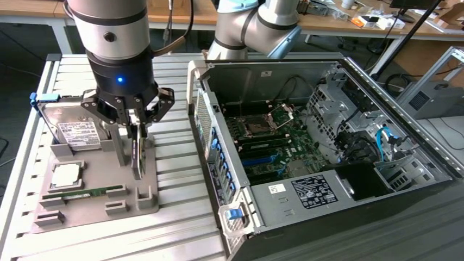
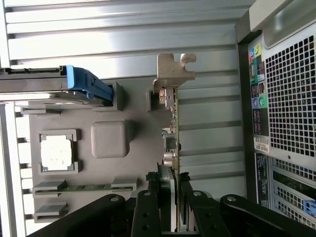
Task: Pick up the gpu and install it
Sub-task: 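Pick up the gpu and move the gpu toward the slot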
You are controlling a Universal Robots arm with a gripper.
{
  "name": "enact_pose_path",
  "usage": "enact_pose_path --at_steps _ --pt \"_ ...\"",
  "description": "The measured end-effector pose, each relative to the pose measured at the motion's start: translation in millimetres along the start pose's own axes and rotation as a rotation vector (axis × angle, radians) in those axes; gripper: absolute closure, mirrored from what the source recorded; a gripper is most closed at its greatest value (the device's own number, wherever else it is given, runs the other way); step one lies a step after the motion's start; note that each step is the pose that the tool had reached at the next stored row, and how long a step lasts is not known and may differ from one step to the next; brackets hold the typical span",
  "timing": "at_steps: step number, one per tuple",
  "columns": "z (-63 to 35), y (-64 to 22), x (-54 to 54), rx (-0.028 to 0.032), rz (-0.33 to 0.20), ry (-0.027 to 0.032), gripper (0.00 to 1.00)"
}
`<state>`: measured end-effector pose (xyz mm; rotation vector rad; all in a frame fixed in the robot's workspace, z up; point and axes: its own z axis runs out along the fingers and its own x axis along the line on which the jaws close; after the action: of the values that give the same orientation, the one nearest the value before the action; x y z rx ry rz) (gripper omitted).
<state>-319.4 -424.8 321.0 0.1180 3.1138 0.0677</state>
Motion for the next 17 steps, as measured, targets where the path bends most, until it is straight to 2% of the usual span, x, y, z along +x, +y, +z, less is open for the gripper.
enact_pose_path --at_steps 17 --pt "-3.6 0.2 -0.1 0.0 0.0 0.0 0.73"
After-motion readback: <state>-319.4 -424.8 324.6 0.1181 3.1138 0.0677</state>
